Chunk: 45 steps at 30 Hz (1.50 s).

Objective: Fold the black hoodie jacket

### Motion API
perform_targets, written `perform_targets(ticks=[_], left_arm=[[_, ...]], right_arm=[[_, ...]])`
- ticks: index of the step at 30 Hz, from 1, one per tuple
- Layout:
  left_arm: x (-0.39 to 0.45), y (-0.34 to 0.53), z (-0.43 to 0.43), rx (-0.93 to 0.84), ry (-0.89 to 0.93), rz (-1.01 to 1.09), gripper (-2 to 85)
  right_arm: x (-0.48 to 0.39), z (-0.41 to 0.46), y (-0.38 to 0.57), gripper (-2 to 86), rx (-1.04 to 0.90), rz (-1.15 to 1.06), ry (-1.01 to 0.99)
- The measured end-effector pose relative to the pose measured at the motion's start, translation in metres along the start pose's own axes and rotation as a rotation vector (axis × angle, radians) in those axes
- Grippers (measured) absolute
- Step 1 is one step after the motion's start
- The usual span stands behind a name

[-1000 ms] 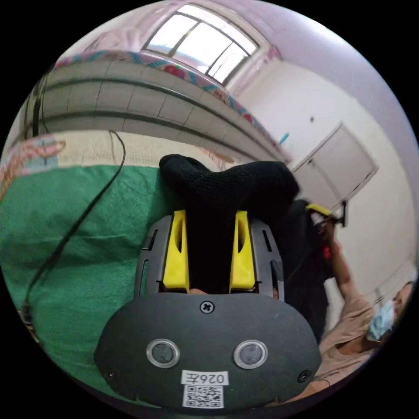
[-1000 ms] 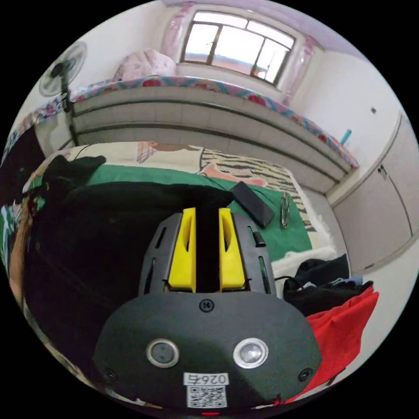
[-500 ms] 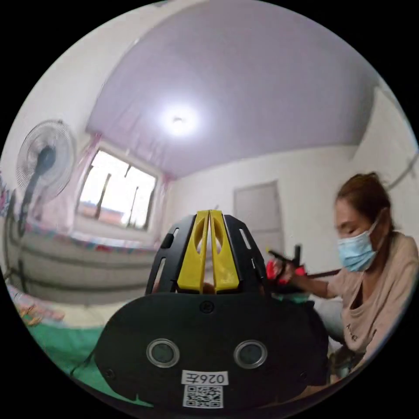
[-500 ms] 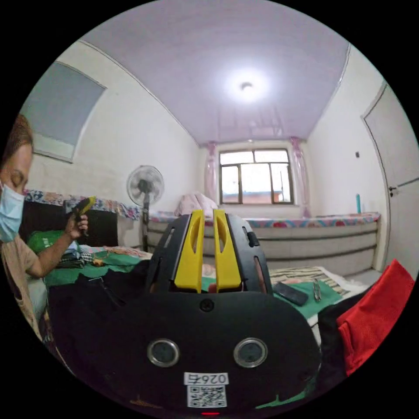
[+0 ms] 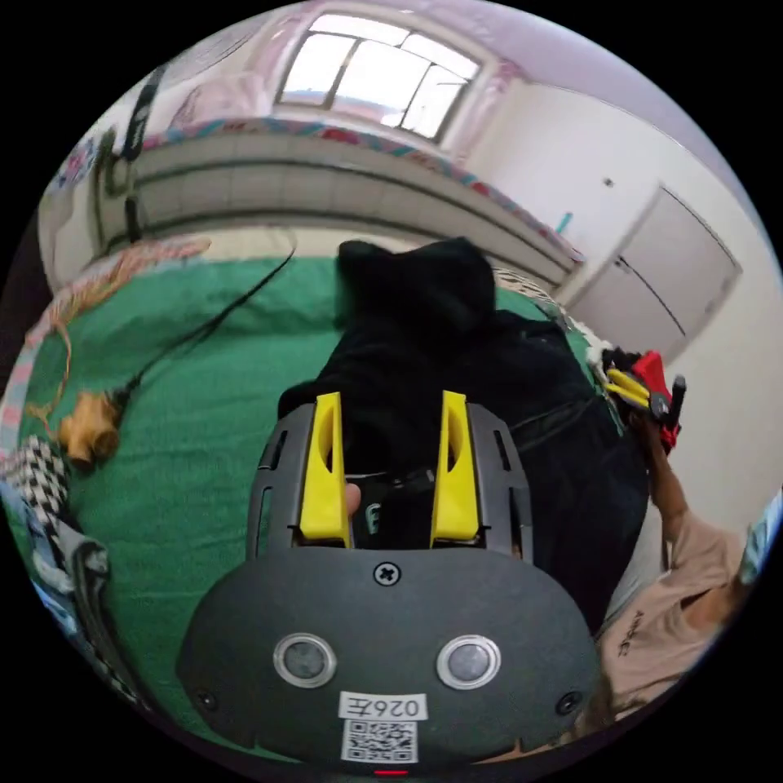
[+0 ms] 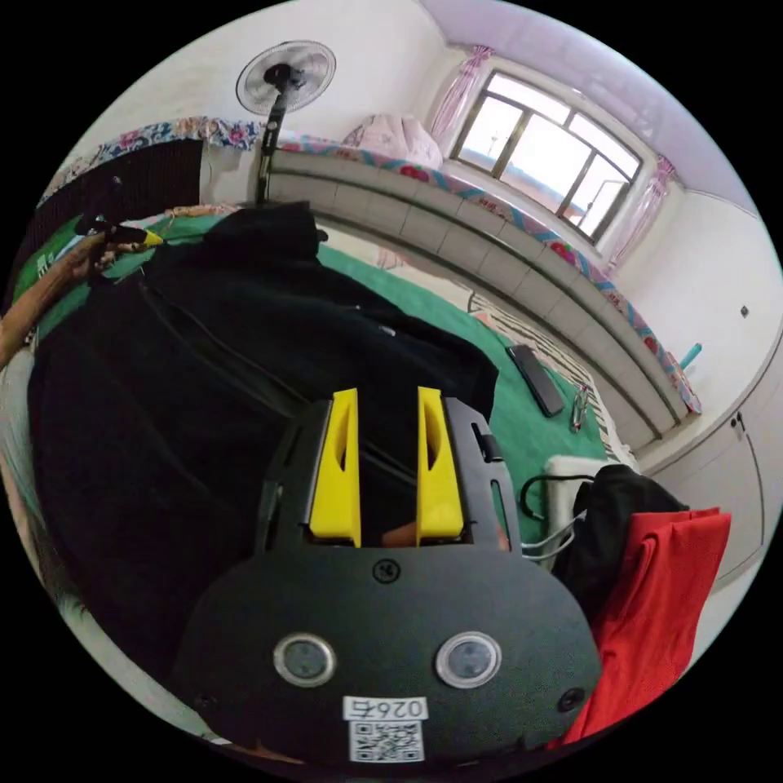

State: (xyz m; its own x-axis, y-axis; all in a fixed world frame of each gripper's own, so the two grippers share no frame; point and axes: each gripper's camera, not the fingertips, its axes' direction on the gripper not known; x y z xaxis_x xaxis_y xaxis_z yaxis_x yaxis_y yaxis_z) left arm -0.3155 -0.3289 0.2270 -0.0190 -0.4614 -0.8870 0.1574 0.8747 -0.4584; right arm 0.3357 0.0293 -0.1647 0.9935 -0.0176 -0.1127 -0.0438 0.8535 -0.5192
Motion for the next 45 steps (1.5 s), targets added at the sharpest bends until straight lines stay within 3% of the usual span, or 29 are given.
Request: perform_targets(ticks=[2, 9, 13, 18, 22, 27, 31, 33, 35, 41, 45], left_arm=[[-0.012, -0.004, -0.002, 0.022, 0.062, -0.051, 14.0], [-0.007, -0.023, -0.008, -0.111, -0.157, 0.023, 21.1], [-0.025, -0.02, 0.006, -0.206, 0.041, -0.029, 19.7], [-0.037, -0.032, -0.015, -0.069, 0.148, -0.051, 16.5], [-0.03, -0.041, -0.016, -0.086, 0.121, -0.015, 16.2], [-0.031, -0.046, 0.017, -0.243, 0.092, -0.021, 17.1], [-0.029, -0.047, 0.03, -0.22, 0.075, -0.021, 14.4], [-0.026, -0.049, 0.025, -0.22, 0.042, -0.006, 4.5], [-0.026, -0.049, 0.019, -0.182, 0.101, 0.007, 2.4], [-0.038, -0.045, 0.004, -0.1, 0.297, 0.022, 0.5], [-0.071, -0.031, -0.014, -0.009, 0.364, -0.088, 0.5]], right_arm=[[-0.007, 0.017, 0.0, 7.6, -0.046, -0.048, 0.01], [-0.034, 0.054, -0.018, 8.7, -0.157, -0.216, 0.038], [-0.045, 0.068, -0.02, 7.6, -0.192, -0.278, 0.101], [-0.048, 0.084, -0.024, 6.7, -0.187, -0.262, 0.125], [-0.043, 0.098, -0.031, 6.8, -0.208, -0.236, 0.098], [-0.041, 0.106, -0.027, 6.7, -0.182, -0.23, 0.096], [-0.035, 0.122, -0.028, 5.4, -0.182, -0.201, 0.082], [-0.036, 0.128, -0.03, 3.7, -0.194, -0.212, 0.107], [-0.037, 0.132, -0.033, 1.4, -0.227, -0.232, 0.144], [-0.028, 0.113, -0.032, -1.1, -0.183, -0.208, 0.178], [-0.016, 0.084, -0.022, -1.2, -0.088, -0.181, 0.029]])
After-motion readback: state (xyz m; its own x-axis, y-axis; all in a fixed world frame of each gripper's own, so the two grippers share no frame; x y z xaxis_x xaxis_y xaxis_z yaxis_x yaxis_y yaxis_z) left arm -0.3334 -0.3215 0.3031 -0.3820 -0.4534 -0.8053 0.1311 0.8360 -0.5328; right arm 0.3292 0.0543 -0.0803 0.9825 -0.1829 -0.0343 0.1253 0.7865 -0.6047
